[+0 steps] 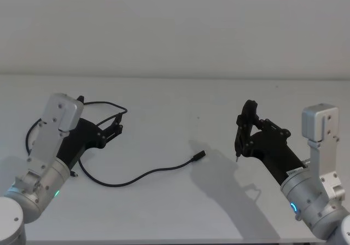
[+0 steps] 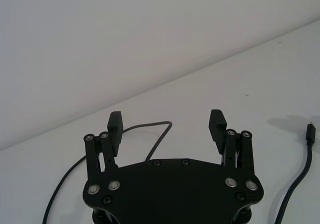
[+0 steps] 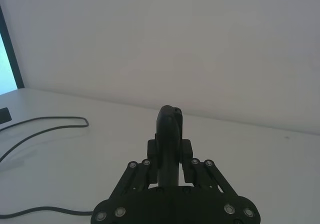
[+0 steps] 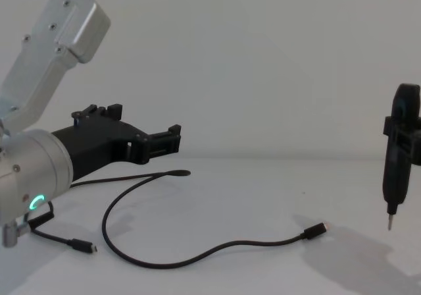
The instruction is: Pick up the data cable with the one hand.
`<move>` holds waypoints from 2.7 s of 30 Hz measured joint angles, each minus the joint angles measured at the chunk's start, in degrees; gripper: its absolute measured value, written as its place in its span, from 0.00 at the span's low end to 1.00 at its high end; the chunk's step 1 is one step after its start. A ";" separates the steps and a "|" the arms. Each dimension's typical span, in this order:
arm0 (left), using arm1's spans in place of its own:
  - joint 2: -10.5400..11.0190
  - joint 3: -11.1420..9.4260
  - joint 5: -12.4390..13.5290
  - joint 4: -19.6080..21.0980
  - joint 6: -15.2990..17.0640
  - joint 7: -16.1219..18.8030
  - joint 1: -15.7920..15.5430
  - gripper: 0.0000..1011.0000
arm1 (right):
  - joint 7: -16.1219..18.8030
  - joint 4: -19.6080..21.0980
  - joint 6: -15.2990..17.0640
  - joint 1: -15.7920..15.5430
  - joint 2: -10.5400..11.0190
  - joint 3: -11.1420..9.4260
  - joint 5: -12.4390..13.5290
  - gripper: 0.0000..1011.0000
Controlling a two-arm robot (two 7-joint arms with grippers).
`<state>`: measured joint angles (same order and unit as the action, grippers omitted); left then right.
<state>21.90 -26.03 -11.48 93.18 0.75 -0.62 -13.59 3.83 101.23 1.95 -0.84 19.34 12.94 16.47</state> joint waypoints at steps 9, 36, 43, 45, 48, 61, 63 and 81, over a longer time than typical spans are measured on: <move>0.00 0.00 0.00 0.00 0.03 -0.01 0.00 0.99 | 0.00 0.00 0.00 0.00 0.00 0.00 0.00 0.27; 1.29 0.12 -1.60 1.12 0.88 -3.77 0.18 0.99 | 0.00 0.00 0.00 0.01 0.00 0.00 0.00 0.27; 3.45 0.48 -3.75 2.20 1.71 -8.61 0.14 0.99 | 0.00 0.00 0.00 0.00 0.00 0.00 0.00 0.27; 4.43 0.67 -4.65 2.56 2.07 -10.67 0.04 0.99 | 0.00 0.00 0.00 0.00 0.00 0.00 0.00 0.27; 5.83 0.93 -5.86 3.02 2.62 -13.53 -0.19 0.99 | 0.00 0.00 0.00 0.00 0.00 0.00 0.00 0.27; 12.18 1.43 -10.82 3.51 5.74 -26.82 -3.00 0.99 | 0.00 0.00 0.00 0.00 0.00 0.00 0.00 0.27; 12.86 1.26 -11.40 3.30 6.46 -28.65 -3.58 0.99 | 0.00 0.00 -0.01 0.00 0.00 0.00 0.00 0.27; 15.59 -4.06 -13.64 -2.35 15.05 -41.66 -12.35 0.99 | 0.00 0.00 0.00 0.01 0.00 0.00 0.00 0.27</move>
<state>37.49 -30.08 -25.12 90.83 15.80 -42.28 -25.93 3.83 101.23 1.95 -0.84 19.33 12.94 16.47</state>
